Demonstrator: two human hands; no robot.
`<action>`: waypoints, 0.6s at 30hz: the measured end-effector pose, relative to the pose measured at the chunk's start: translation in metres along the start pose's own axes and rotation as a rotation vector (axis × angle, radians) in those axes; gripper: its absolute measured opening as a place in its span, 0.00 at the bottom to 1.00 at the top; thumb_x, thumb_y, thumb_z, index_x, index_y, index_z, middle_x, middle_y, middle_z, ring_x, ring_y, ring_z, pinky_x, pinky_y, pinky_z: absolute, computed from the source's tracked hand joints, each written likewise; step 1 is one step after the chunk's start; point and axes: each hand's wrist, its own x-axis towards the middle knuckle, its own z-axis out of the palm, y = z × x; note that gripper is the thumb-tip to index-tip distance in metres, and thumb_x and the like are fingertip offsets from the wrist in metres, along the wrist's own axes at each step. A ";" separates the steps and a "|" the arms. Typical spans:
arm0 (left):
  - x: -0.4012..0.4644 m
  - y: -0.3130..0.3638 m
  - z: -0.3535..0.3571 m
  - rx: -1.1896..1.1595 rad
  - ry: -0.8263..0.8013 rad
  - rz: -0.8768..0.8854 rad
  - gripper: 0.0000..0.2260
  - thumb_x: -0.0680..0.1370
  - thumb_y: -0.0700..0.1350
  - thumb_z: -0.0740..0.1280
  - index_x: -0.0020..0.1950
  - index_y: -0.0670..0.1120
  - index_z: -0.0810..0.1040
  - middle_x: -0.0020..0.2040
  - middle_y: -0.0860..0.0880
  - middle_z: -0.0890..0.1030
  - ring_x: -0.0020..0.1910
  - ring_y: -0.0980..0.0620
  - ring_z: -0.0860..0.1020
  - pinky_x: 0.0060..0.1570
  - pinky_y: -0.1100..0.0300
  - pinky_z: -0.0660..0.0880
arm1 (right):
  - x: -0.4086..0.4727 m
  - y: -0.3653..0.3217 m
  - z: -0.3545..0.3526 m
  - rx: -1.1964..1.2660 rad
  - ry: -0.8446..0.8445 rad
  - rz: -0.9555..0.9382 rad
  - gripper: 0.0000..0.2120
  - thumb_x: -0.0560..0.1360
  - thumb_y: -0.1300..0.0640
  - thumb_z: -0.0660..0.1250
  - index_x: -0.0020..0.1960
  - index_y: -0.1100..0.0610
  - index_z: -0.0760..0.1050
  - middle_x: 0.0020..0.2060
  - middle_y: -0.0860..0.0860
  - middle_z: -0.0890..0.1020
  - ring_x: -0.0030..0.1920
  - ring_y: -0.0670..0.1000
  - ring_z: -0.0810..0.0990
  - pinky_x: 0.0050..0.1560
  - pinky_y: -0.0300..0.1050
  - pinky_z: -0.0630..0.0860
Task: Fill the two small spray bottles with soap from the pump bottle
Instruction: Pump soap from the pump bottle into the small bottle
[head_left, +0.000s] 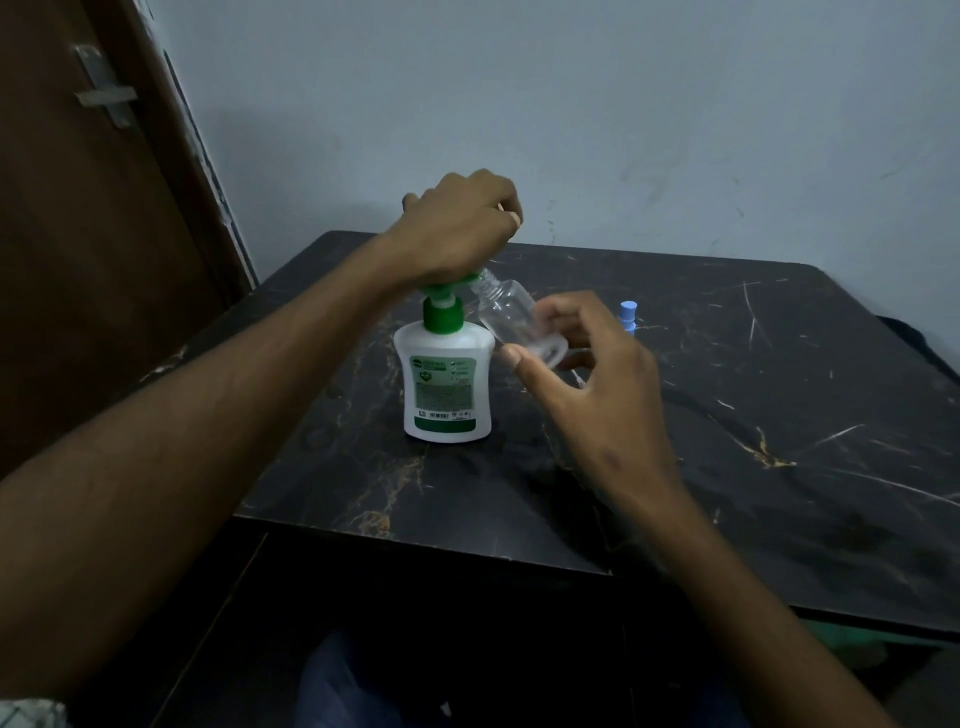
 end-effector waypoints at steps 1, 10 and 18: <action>0.000 0.000 -0.001 -0.012 0.020 0.013 0.13 0.80 0.50 0.61 0.60 0.53 0.82 0.63 0.52 0.81 0.62 0.46 0.77 0.69 0.39 0.67 | -0.002 0.000 0.000 -0.006 0.011 -0.015 0.15 0.78 0.48 0.76 0.61 0.51 0.79 0.53 0.42 0.83 0.51 0.40 0.82 0.51 0.34 0.79; -0.003 -0.001 -0.001 -0.092 0.074 0.095 0.18 0.80 0.55 0.56 0.57 0.53 0.83 0.53 0.57 0.85 0.59 0.50 0.79 0.66 0.42 0.68 | -0.006 0.005 0.001 -0.016 0.053 -0.059 0.22 0.79 0.50 0.75 0.72 0.53 0.78 0.61 0.47 0.83 0.56 0.42 0.82 0.57 0.37 0.80; -0.004 -0.003 0.002 -0.101 0.024 0.110 0.20 0.79 0.56 0.54 0.58 0.51 0.82 0.53 0.56 0.85 0.58 0.50 0.79 0.68 0.39 0.68 | -0.014 0.005 -0.001 0.068 0.024 0.002 0.21 0.77 0.59 0.77 0.67 0.52 0.77 0.55 0.43 0.84 0.51 0.40 0.84 0.51 0.29 0.77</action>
